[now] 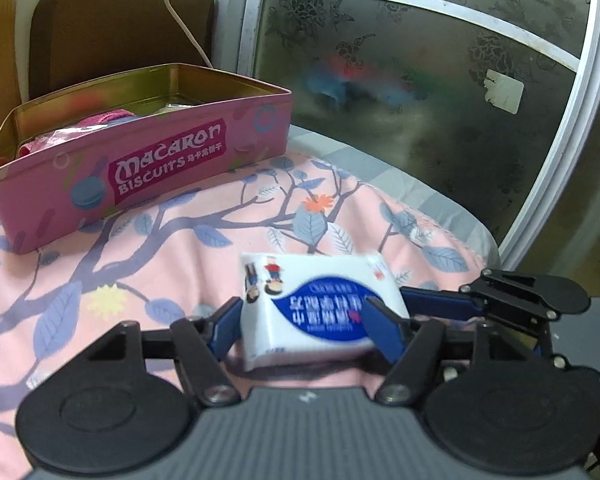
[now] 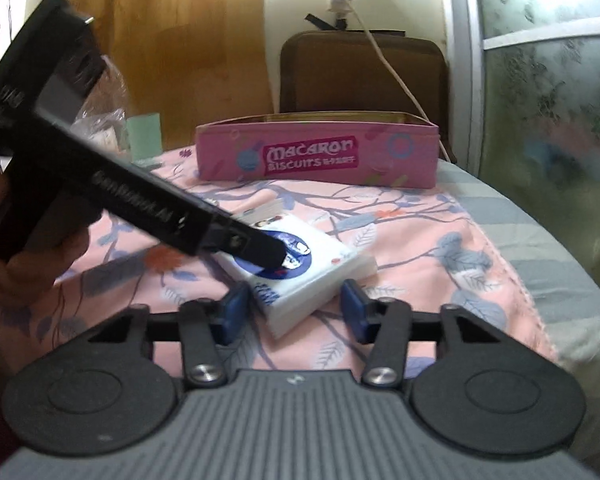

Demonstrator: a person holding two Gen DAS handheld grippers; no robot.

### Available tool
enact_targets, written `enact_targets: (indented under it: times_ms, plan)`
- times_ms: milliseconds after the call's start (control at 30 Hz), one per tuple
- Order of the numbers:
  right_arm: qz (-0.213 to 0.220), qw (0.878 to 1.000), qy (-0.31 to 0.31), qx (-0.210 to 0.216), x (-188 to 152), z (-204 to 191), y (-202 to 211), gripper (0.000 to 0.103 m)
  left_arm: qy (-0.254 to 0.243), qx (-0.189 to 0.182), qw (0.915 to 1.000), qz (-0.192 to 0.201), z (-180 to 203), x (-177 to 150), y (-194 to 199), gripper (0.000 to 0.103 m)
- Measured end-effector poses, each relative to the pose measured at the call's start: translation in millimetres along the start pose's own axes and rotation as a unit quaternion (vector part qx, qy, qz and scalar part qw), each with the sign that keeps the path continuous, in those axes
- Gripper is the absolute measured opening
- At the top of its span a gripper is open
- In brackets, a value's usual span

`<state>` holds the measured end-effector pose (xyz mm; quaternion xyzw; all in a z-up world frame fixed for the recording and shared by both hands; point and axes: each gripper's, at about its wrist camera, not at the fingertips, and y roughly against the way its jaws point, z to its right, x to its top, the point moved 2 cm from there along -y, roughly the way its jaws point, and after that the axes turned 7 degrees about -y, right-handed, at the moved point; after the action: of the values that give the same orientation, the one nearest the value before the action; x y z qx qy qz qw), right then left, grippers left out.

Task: Organize soft objects
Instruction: 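Carry the wet-wipes pack with the right gripper toward the pink tin, then lower the wet-wipes pack into the pink tin and open the right gripper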

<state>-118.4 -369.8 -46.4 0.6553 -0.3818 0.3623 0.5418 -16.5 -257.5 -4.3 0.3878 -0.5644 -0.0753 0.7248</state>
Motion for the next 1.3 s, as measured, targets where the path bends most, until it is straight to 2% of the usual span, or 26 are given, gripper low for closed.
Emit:
enact_targets:
  times_ms: [67, 233, 467, 600, 733, 800, 833, 867, 967, 1033, 1133, 1300]
  plan:
    - [0.005, 1.0, -0.005, -0.007, -0.2, 2.5, 1.6, 0.037, 0.017, -0.001, 0.9998, 0.002, 1.9, 0.1, 2.8, 0.064]
    - [0.009, 0.999, -0.031, -0.001, 10.9, 9.7, 0.1, 0.037, 0.019, 0.024, 0.999, 0.032, 2.0, 17.6, 12.3, 0.064]
    - [0.063, 0.998, -0.003, 0.003, 71.1, 13.0, -15.9, 0.037, 0.025, 0.054, 0.9949, 0.081, -29.2, 81.0, 22.1, 0.064]
    - [0.078, 0.997, 0.012, 0.005, 113.3, 22.3, -50.4, 0.037, 0.03, 0.087, 0.9914, 0.093, -58.3, 118.0, 8.3, 0.064]
    - [0.069, 0.998, 0.005, 0.012, 143.3, 41.3, -95.8, 0.037, 0.043, 0.118, 0.9883, 0.087, -91.6, 149.4, -21.2, 0.064]
    - [0.057, 0.998, -0.007, 0.016, 154.1, 52.3, -119.8, 0.037, 0.047, 0.139, 0.9847, 0.094, -108.9, 164.8, -40.2, 0.067]
    - [0.052, 0.998, -0.013, 0.013, 160.5, 57.3, -133.6, 0.04, 0.053, 0.146, 0.9834, 0.094, -118.8, 171.6, -51.6, 0.072]
    - [0.048, 0.999, -0.015, 0.001, 167.8, 62.8, -152.0, 0.041, 0.06, 0.145, 0.9839, 0.085, -127.9, 176.1, -63.5, 0.073]
    - [0.024, 0.999, -0.006, -0.047, 175.0, 69.3, -193.5, 0.041, 0.085, 0.172, 0.9801, 0.052, -147.3, 179.5, -95.0, 0.07]
    - [0.017, 0.998, -0.003, -0.062, 173.7, 70.7, -207.1, 0.041, 0.099, 0.176, 0.9778, 0.056, -150.6, 175.3, -98.2, 0.07]
    - [0.023, 0.998, -0.017, -0.052, 165.9, 71.6, -198.6, 0.041, 0.096, 0.169, 0.9784, 0.07, -142.0, 166.8, -91.3, 0.07]
    - [0.035, 0.998, -0.016, -0.049, 149.3, 65.5, -168.1, 0.041, 0.084, 0.168, 0.9798, 0.07, -115.9, 153.6, -76.7, 0.071]
